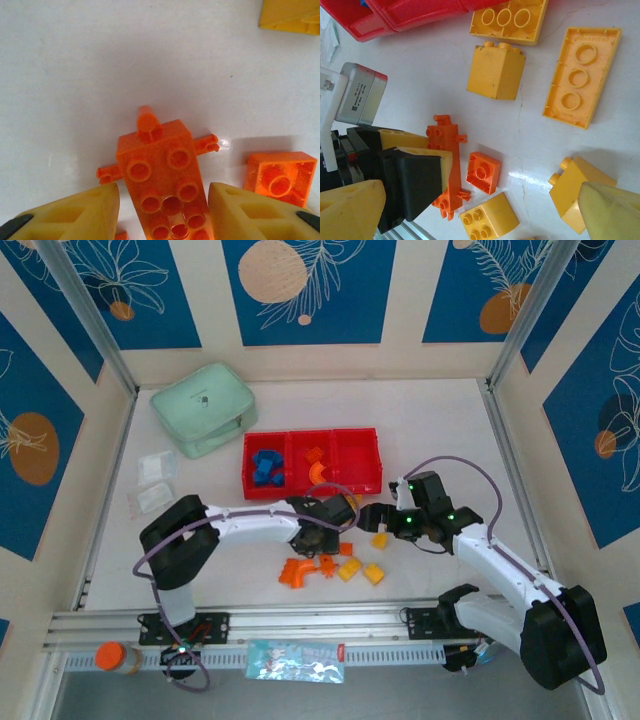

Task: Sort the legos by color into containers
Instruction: Pick up the lego from the middle-left of the table.

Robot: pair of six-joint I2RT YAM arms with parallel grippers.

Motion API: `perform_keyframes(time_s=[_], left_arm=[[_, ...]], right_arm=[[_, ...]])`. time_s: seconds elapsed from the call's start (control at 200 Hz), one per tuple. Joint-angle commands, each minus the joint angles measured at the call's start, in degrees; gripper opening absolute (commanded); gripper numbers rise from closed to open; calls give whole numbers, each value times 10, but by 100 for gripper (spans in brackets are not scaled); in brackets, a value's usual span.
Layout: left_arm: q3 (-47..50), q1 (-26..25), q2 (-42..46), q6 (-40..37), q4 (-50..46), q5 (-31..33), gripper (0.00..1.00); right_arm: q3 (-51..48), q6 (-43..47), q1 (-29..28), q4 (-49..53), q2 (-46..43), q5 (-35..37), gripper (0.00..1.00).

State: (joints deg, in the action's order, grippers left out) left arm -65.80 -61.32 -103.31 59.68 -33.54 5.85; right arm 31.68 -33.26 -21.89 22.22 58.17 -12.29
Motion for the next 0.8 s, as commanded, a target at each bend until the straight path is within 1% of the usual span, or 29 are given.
perform_keyframes(time_s=[0.0,0.18,0.36,0.475,0.625,0.725,0.795], left_arm=[[12,-3,18,1,-12,-1,49],[1,-10,-3,9,0,-24,48],[7,-14,-7,20,23,-30,48],[-1,-15,-15,20,22,-26,43],[-11,-14,-21,16,16,-20,40],[-13,-15,-19,16,16,-16,33],[-16,-14,-13,13,15,-12,32]], right_arm=[[-9,-1,4,-3,-4,-17,99],[-8,-3,4,-9,4,-22,99],[-12,-5,5,-13,4,-22,99],[-12,-5,6,-16,6,-24,99],[-9,-5,6,-13,5,-26,99],[-8,-5,7,-12,3,-26,99],[-6,-5,8,-10,1,-26,99]])
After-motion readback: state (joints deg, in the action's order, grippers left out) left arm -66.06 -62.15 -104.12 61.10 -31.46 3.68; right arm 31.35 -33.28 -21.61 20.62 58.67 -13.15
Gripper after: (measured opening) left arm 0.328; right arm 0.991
